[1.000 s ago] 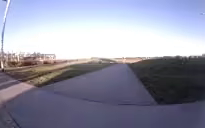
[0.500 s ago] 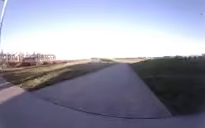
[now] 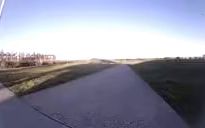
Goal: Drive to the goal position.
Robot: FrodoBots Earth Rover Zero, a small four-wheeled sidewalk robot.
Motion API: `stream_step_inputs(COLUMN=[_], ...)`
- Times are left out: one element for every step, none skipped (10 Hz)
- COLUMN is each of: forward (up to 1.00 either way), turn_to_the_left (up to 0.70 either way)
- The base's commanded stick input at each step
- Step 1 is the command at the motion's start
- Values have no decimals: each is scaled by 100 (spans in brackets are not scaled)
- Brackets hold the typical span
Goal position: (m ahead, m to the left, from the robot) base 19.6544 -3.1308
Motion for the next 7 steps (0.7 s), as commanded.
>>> stream_step_inputs(forward=[70,70,70,70,70,70,69], turn_to_the_left=[0,0,0,0,0,0,0])
